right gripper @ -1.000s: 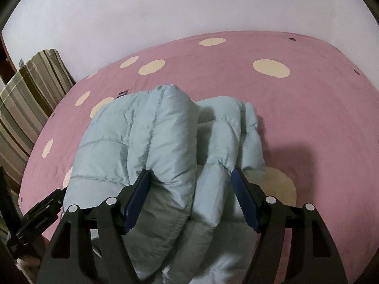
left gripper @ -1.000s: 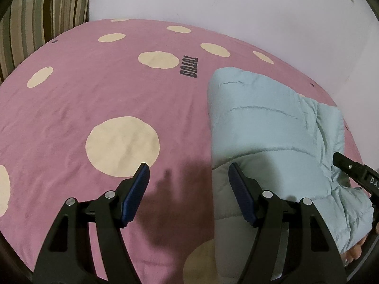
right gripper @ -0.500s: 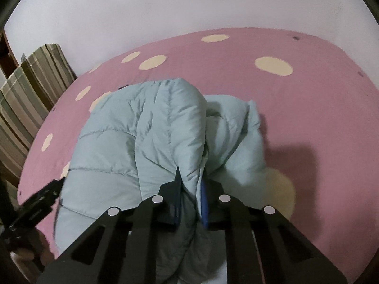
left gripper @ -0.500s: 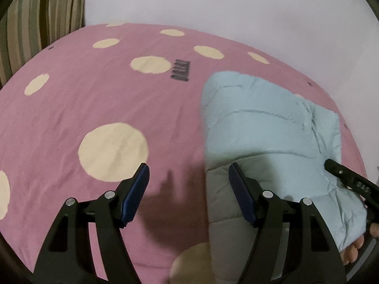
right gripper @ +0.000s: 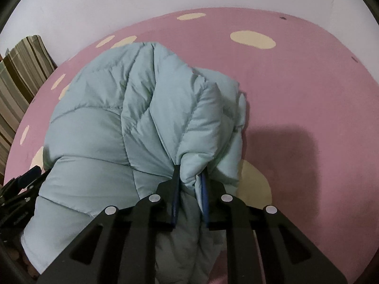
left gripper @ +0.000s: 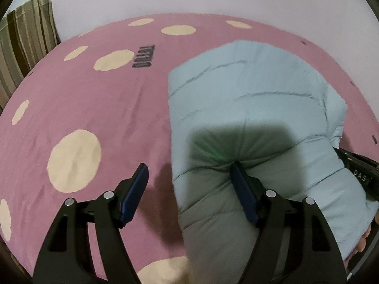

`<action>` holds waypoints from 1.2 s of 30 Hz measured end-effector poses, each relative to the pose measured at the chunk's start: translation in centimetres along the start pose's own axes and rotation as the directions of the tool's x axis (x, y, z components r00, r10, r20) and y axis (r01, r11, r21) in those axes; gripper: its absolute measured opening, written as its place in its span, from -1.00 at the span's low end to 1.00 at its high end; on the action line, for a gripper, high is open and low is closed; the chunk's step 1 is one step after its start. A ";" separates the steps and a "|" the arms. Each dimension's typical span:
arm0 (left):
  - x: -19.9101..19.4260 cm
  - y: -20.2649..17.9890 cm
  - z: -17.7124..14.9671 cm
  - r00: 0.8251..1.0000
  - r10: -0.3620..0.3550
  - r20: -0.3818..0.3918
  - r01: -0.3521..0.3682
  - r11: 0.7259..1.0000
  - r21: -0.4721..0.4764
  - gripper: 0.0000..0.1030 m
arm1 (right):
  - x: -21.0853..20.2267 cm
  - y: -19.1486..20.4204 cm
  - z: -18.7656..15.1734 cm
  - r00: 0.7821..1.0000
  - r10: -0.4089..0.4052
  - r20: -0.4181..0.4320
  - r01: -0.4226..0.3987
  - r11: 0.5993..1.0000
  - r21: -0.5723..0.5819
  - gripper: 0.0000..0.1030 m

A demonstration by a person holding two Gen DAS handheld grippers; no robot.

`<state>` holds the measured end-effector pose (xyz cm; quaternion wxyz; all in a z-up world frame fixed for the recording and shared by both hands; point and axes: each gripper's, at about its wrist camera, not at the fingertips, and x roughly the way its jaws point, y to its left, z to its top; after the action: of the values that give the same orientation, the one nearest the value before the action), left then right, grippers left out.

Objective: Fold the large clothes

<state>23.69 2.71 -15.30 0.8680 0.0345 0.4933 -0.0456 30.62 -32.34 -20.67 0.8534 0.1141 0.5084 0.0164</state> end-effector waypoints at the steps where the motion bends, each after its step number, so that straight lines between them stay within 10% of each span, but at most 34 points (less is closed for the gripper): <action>1: 0.3 -0.1 0.0 1.000 0.003 -0.005 -0.003 1.000 0.007 0.42 | 0.2 -0.3 -0.1 1.000 0.009 -0.002 -0.009 1.000 0.011 -0.69; 16: 0.5 -0.2 -0.3 1.000 0.003 0.028 -0.003 1.000 0.001 0.41 | -0.5 -0.3 -1.0 0.998 -0.003 0.061 0.001 1.000 0.025 -0.55; 28: -6.6 2.3 -1.8 0.991 -0.067 0.119 0.075 0.995 -0.070 0.41 | -10.2 1.3 -3.8 0.981 0.035 0.191 -0.033 0.999 -0.014 -0.41; 36: -4.1 0.7 -3.0 0.997 -0.062 0.052 0.063 0.998 -0.014 0.46 | -7.5 2.3 -6.5 0.994 0.037 0.098 -0.030 0.997 -0.070 -0.41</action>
<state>19.16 3.90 -13.32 0.8789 0.0111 0.4718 -0.0696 21.55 -30.02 -16.61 0.8807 0.0941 0.4624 0.0425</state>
